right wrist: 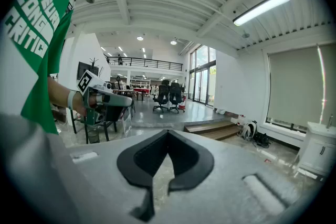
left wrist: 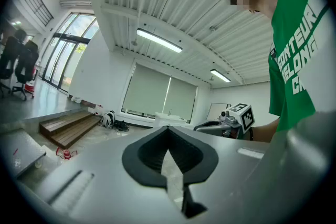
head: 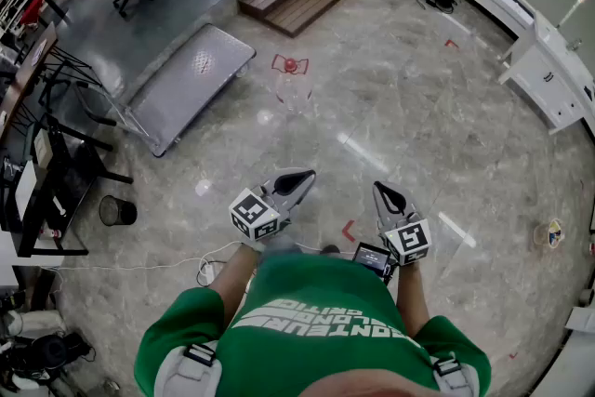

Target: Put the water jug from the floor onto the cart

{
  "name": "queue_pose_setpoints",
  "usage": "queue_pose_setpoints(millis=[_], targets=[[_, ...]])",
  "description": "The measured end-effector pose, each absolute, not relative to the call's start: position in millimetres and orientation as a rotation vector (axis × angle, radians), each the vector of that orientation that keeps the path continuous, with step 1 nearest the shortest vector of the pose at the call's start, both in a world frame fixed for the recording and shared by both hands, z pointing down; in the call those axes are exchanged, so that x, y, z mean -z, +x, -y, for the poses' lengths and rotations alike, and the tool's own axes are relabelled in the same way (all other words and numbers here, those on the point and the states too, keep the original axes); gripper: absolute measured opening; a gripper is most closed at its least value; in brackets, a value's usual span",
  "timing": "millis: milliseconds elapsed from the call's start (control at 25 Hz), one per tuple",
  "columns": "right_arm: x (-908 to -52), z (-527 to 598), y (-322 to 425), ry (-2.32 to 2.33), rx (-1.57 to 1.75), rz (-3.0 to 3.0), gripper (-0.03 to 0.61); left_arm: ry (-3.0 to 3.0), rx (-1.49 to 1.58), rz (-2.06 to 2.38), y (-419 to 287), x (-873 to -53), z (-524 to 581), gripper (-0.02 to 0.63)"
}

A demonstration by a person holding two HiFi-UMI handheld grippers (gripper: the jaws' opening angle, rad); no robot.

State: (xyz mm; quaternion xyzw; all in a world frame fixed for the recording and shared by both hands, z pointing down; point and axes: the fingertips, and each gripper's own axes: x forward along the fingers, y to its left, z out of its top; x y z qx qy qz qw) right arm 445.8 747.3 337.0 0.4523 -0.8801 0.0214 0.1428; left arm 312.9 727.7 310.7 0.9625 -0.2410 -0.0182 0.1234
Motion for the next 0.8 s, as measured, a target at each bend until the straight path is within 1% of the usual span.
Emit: queue_pose_setpoints(millis=[120, 240, 360, 640, 800], targets=[[-330, -758, 437, 1.315, -0.113, 2.537, -0.008, 2.799, 0.064, 0.681, 307, -306, -741, 0.014], [-348, -768, 426, 1.307, -0.183, 2.532, -0.008, 2.782, 0.064, 0.678, 296, -306, -746, 0.014], [-357, -769, 407, 1.276, -0.150, 2.515, -0.008, 2.792, 0.068, 0.676, 280, -306, -750, 0.014], [-344, -738, 352, 1.300, -0.136, 2.510, -0.008, 2.740, 0.074, 0.732, 202, -310, -730, 0.014], [-349, -708, 321, 1.330, -0.157, 2.492, -0.008, 2.744, 0.094, 0.654, 168, -314, -717, 0.014]])
